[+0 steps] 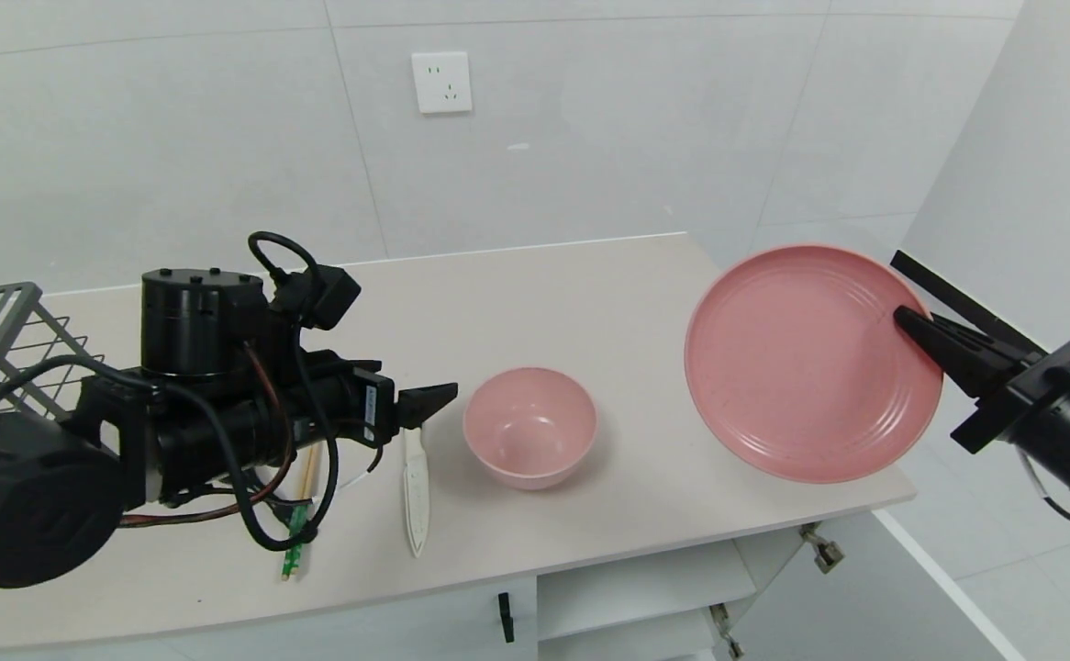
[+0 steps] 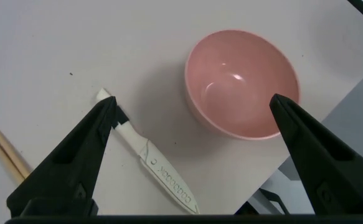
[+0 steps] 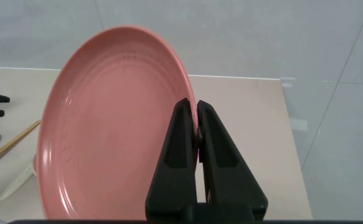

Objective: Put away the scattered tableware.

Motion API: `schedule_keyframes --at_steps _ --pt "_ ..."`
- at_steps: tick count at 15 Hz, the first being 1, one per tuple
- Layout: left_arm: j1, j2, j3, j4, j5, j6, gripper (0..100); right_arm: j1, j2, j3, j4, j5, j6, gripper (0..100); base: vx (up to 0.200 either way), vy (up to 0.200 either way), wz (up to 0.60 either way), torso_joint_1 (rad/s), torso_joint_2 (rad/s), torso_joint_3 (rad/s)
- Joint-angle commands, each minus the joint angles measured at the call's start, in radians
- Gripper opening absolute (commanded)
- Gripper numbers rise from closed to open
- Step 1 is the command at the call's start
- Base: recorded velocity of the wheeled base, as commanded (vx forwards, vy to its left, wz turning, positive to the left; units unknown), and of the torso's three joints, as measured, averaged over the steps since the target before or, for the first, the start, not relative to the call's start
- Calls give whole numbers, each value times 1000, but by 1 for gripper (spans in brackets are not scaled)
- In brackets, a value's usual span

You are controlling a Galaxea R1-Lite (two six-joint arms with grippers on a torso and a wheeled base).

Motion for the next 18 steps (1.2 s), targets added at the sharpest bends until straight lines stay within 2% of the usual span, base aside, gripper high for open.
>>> schedule_keyframes --at_steps 1,2,4,5,9,12,14,18 --pt "-6 51 -29 -3 -1 -9 100 -3 4 1 -1 1 0 0 0 0 0 0 0 0" --pt "-6 79 -43 -14 -4 -18 100 -6 4 1 -1 1 -2 0 0 0 0 0 0 0" --pt "-17 116 -46 -22 -1 -15 100 -6 4 1 -1 1 -2 0 0 0 0 0 0 0" --pt "-30 136 -47 -45 0 -17 100 -6 4 1 -1 -1 -2 0 0 0 0 0 0 0" --pt "-29 214 -51 -171 -1 -20 100 -6 4 1 -1 1 -3 0 0 0 0 0 0 0" --pt "-32 271 -63 -168 5 -46 100 -8 4 1 -1 1 -3 0 0 0 0 0 0 0" --pt "-37 306 -98 -161 59 -57 100 -16 6 1 -1 1 -5 0 0 0 0 0 0 0" --pt "-38 341 -117 -154 59 -61 100 -25 10 3 -2 1 -6 0 0 0 0 0 0 0"
